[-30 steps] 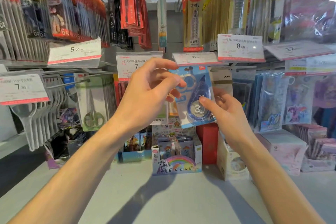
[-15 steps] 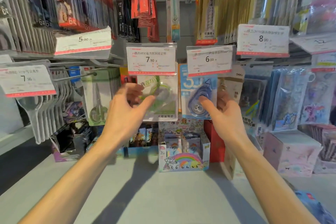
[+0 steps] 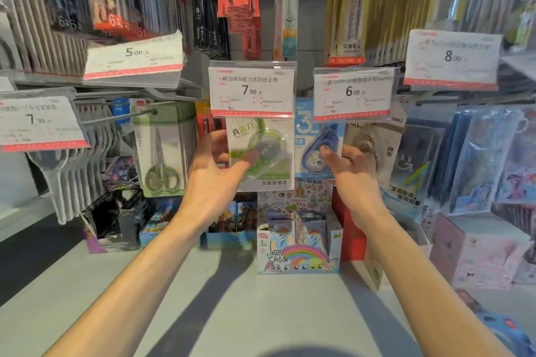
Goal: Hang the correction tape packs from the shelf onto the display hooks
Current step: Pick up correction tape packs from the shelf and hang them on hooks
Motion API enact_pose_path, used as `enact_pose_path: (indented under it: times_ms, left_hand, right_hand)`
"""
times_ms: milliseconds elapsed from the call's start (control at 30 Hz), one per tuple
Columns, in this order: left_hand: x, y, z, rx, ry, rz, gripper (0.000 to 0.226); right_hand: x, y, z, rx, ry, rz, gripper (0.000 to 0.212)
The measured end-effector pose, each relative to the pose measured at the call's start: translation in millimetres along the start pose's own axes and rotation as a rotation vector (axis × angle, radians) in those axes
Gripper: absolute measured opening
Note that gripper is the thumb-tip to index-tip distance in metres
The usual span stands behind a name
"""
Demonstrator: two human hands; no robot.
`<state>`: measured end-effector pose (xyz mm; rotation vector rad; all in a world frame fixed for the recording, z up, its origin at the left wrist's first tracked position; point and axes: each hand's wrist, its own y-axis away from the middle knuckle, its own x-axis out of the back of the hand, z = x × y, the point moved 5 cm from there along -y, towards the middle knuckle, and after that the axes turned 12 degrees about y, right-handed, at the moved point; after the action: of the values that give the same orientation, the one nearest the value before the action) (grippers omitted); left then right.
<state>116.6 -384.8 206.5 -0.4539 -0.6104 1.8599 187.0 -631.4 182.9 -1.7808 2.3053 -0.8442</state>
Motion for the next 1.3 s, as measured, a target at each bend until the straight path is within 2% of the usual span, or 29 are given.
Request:
enact_pose_path:
  times_ms: [133, 233, 367, 433, 533, 600, 667, 767, 1033, 1167, 1300]
  left_hand:
    - [0.1, 2.0, 2.9, -0.013, -0.014, 0.001, 0.045]
    - [3.0, 4.0, 3.1, -0.004, -0.031, -0.015, 0.04]
    - [14.0, 16.9, 2.5, 0.026, -0.039, -0.046, 0.048]
    - [23.6, 30.5, 2.8, 0.034, -0.03, -0.053, 0.043]
    - [40.1, 59.0, -0.2, 0.067, 0.028, -0.037, 0.024]
    - [47.6, 84.1, -3.9, 0.094, 0.086, -0.033, 0.014]
    - [51.0, 111.0, -6.9, 0.119, 0.165, -0.035, 0.012]
    - [46.0, 153.4, -8.5, 0.172, 0.267, -0.061, 0.018]
    - [-4.4, 247.4, -17.2, 0.346, 0.41, -0.073, 0.029]
    - [-49.8, 273.4, -23.6, 0.386, 0.436, -0.065, 0.025]
    - [-113.7, 287.6, -34.6, 0.425, 0.424, -0.013, 0.021]
  right_hand:
    - [0.5, 2.8, 7.2, -0.023, -0.015, -0.036, 0.023]
    - [7.5, 15.6, 10.0, -0.037, -0.086, -0.093, 0.043]
    - [22.9, 44.2, 9.4, -0.045, -0.173, -0.136, 0.012]
    - [33.5, 62.8, 8.6, -0.051, -0.168, -0.12, 0.013]
    - [52.8, 96.5, 13.0, -0.106, -0.167, -0.082, 0.018]
    - [67.6, 123.7, 18.7, -0.125, -0.169, -0.053, 0.011]
    - [81.7, 152.8, 26.6, -0.133, -0.153, -0.032, 0.004]
    - [104.0, 194.5, 44.5, -0.184, -0.131, -0.008, 0.007]
    - [181.3, 266.7, 95.8, -0.279, -0.116, 0.093, 0.017]
    - [217.1, 263.9, 119.7, -0.299, -0.138, 0.094, 0.012]
    - [253.4, 234.0, 153.2, -0.268, -0.141, 0.05, 0.023]
